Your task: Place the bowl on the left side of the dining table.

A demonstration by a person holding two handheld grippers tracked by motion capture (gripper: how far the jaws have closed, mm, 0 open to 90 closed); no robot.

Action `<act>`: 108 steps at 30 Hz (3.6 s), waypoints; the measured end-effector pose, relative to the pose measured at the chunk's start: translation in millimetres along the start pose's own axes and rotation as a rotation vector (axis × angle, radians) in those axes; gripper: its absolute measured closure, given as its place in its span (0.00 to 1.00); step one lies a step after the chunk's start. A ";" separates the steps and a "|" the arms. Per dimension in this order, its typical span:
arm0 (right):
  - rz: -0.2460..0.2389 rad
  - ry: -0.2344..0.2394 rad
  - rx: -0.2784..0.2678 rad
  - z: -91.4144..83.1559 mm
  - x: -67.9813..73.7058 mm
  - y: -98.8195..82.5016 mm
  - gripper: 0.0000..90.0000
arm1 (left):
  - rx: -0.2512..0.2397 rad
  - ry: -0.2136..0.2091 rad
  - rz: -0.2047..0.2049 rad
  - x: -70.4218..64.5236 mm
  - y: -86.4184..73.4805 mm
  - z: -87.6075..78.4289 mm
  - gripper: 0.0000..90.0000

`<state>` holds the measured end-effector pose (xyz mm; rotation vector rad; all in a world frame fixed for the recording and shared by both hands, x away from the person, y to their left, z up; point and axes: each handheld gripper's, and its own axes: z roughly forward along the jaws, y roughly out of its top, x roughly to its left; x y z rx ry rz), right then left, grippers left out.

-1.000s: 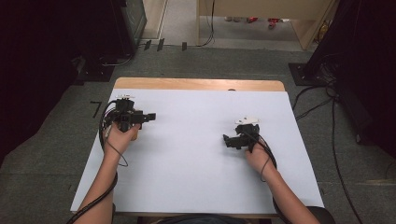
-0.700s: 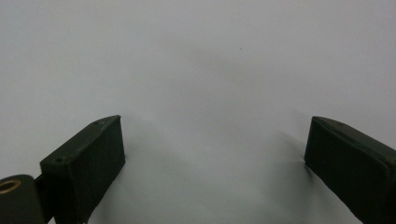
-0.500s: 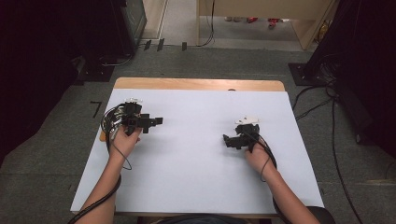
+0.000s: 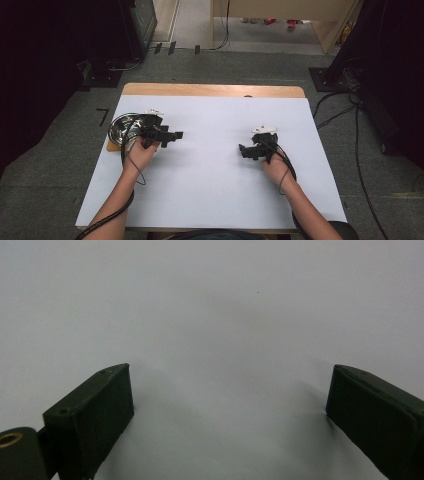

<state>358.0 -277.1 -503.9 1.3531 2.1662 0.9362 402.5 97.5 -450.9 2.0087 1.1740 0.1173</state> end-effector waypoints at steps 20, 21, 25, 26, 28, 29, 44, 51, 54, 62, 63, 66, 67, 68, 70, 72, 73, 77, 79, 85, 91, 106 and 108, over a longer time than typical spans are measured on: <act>-0.004 -0.001 -0.001 0.0 -0.1 -0.1 0.05 | 0.047 -0.041 0.111 -20.2 -8.8 22.2 0.25; -0.004 -0.001 -0.001 0.0 -0.1 -0.1 0.05 | 0.049 -0.040 0.113 -21.1 -9.2 23.4 0.25; -0.004 0.000 -0.001 0.0 -0.2 -0.1 0.05 | 0.048 -0.033 0.136 -24.9 -10.1 26.7 0.25; -0.004 -0.001 -0.001 0.0 -0.1 -0.1 0.05 | 0.047 -0.033 0.135 -25.4 -10.0 27.1 0.24; -0.004 0.000 -0.001 0.0 -0.2 -0.1 0.05 | 0.053 -0.046 0.135 -25.7 -10.8 27.5 0.24; -0.003 0.000 0.000 0.0 -0.2 -0.1 0.05 | 0.057 -0.052 0.136 -25.7 -11.2 27.8 0.24; -0.003 0.000 -0.001 0.0 -0.1 0.0 0.05 | 0.070 -0.058 0.231 -41.3 -15.8 37.8 0.24; -0.003 -0.001 -0.001 0.0 0.0 0.0 0.05 | 0.080 -0.077 0.254 -48.5 -17.9 42.5 0.24; -0.004 -0.001 -0.001 0.0 0.0 0.0 0.05 | 0.089 -0.085 0.265 -51.6 -19.2 45.5 0.24; -0.004 -0.001 -0.001 0.0 0.0 0.0 0.05 | 0.108 -0.091 0.309 -61.5 -22.8 53.0 0.24; -0.004 -0.001 -0.001 0.0 0.0 0.0 0.05 | 0.113 -0.091 0.311 -62.1 -23.2 53.7 0.23; -0.004 -0.001 -0.001 0.0 0.0 0.0 0.05 | 0.107 -0.093 0.332 -63.9 -24.2 55.3 0.22; -0.004 -0.001 -0.001 0.0 0.0 -0.1 0.05 | 0.107 -0.091 0.334 -64.1 -24.4 55.6 0.22; -0.004 -0.001 -0.001 0.0 0.1 0.0 0.05 | 0.109 -0.092 0.339 -64.0 -24.5 55.7 0.21; -0.003 0.000 -0.001 0.0 -0.1 0.0 0.05 | 0.106 -0.095 0.338 -64.2 -25.1 56.0 0.20; -0.003 0.000 -0.001 0.0 -0.1 0.0 0.05 | 0.103 -0.096 0.346 -64.8 -26.0 56.6 0.18; -0.004 0.000 -0.001 0.0 -0.1 0.0 0.05 | 0.103 -0.095 0.350 -65.3 -26.4 56.8 0.18; -0.004 -0.001 -0.002 -0.1 0.1 -0.1 0.05 | 0.101 -0.076 0.379 -69.2 -29.0 58.6 0.15; -0.006 -0.001 -0.002 0.0 -0.1 -0.1 0.05 | 0.100 -0.079 0.385 -70.5 -30.2 59.8 0.11; -0.006 -0.001 -0.002 0.0 -0.1 -0.1 0.05 | 0.114 -0.058 0.466 -76.9 -35.0 63.6 0.01; -0.007 -0.001 -0.002 0.0 -0.1 -0.1 0.05 | 0.094 -0.060 0.472 -77.2 -38.2 64.2 0.00; -0.007 -0.001 -0.002 0.0 -0.1 -0.1 0.05 | 0.070 -0.066 0.477 -75.6 -41.1 63.7 0.00; -0.006 0.000 -0.002 0.0 -0.2 -0.1 0.05 | 0.071 -0.065 0.478 -75.7 -41.1 63.7 0.00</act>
